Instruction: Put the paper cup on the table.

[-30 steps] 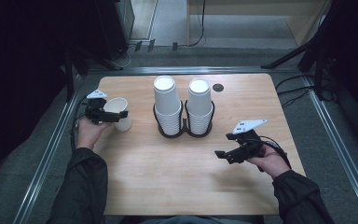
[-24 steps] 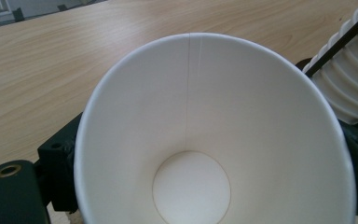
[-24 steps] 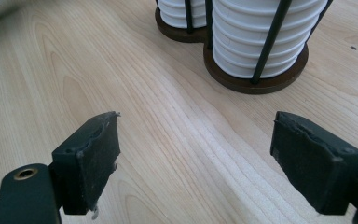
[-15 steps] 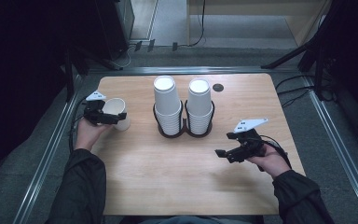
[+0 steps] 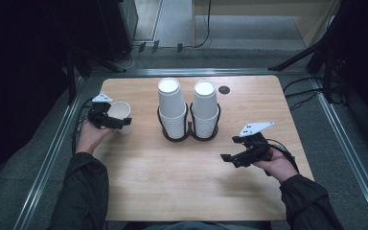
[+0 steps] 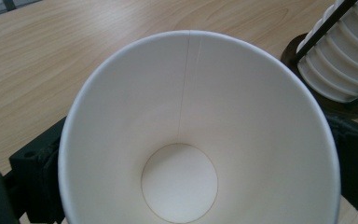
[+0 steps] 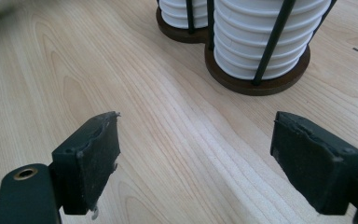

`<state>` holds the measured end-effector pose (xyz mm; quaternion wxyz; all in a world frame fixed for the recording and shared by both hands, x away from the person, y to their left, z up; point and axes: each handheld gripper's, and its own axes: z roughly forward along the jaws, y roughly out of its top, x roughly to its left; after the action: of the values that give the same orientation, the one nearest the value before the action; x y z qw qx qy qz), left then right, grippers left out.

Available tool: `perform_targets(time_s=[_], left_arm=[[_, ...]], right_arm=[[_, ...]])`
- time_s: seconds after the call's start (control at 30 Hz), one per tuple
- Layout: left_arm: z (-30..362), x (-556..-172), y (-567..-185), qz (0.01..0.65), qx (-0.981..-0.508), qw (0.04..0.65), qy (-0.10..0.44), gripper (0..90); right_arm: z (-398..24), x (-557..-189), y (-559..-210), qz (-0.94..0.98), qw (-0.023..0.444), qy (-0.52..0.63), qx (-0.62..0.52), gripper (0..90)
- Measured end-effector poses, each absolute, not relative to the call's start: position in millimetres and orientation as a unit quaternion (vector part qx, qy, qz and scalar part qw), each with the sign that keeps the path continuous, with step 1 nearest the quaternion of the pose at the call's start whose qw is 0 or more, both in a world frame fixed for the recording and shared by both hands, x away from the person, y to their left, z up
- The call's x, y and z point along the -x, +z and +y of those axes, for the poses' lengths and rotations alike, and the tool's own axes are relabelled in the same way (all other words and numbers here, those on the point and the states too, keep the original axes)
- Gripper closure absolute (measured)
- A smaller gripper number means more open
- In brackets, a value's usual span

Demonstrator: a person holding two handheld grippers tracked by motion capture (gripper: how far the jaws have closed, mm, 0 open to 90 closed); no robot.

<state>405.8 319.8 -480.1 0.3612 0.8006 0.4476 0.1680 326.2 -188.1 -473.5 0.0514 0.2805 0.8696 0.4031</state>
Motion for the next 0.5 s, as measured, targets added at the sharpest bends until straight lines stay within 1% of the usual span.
perform_targets(time_s=[0.13, 0.27, 0.5], left_arm=[[320.2, -405.2, -472.6, 0.456, -0.802, 0.350, 0.163, 0.0], [321.6, -403.8, -465.9, 0.461, -0.799, 0.354, 0.154, 0.0], [322.7, -400.7, -458.0, 0.463, -0.800, 0.347, 0.162, 0.0]], right_arm=[[-188.0, -326.2, -473.9, 0.871, 0.052, 0.401, -0.281, 16.0], [-186.8, -325.6, -474.5, 0.874, 0.054, 0.396, -0.278, 16.0], [-186.5, -324.7, -474.1, 0.875, 0.054, 0.395, -0.276, 16.0]])
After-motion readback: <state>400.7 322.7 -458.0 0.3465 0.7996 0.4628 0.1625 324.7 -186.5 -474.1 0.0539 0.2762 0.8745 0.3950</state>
